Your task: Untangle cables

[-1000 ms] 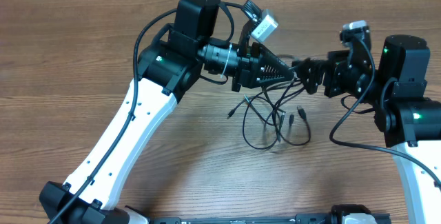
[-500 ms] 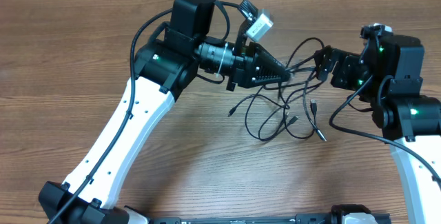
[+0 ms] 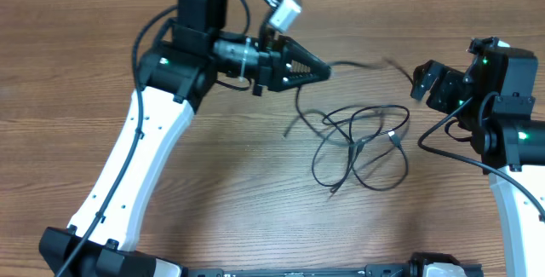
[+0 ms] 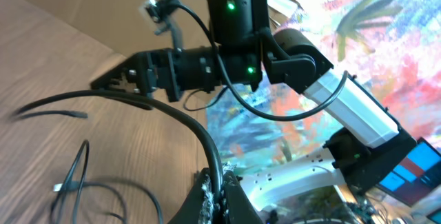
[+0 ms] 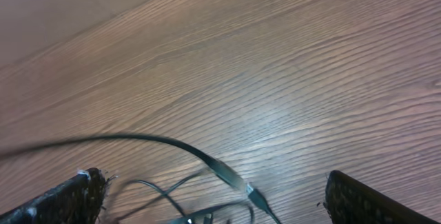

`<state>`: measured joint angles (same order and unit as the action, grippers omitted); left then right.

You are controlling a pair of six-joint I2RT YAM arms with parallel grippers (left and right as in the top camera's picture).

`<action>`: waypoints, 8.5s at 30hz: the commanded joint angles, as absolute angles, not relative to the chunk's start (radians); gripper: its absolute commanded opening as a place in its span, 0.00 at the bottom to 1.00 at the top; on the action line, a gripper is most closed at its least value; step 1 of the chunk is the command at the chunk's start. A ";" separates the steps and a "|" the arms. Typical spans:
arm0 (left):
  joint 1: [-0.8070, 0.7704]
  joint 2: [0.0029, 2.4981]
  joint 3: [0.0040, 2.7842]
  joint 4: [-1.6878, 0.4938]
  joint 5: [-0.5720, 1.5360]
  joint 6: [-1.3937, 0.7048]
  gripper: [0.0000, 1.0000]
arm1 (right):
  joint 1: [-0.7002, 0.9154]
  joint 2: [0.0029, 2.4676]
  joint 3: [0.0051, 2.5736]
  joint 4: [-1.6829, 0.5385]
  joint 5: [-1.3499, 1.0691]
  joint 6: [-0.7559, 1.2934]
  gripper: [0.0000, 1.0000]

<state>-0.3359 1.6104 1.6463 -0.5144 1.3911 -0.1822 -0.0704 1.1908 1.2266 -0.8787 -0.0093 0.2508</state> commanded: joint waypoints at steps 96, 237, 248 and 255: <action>-0.257 1.732 1.664 -1.081 0.355 -0.180 1.00 | -0.072 1.584 1.041 -0.670 -0.151 0.925 1.00; -0.257 1.732 1.664 -1.081 0.355 -0.180 1.00 | -0.121 1.349 2.004 -1.190 1.076 0.586 0.04; -0.258 1.732 1.664 -1.080 0.355 -0.180 1.00 | -0.741 1.549 2.003 -1.176 0.628 0.588 0.04; -0.258 1.732 1.664 -1.080 0.355 -0.180 1.00 | -1.013 1.698 2.003 -1.171 0.269 0.598 0.04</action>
<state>-0.2539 1.7218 1.6501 -1.0809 0.3618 -0.1848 -0.9417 1.6573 1.9842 -1.1767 0.5014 0.5938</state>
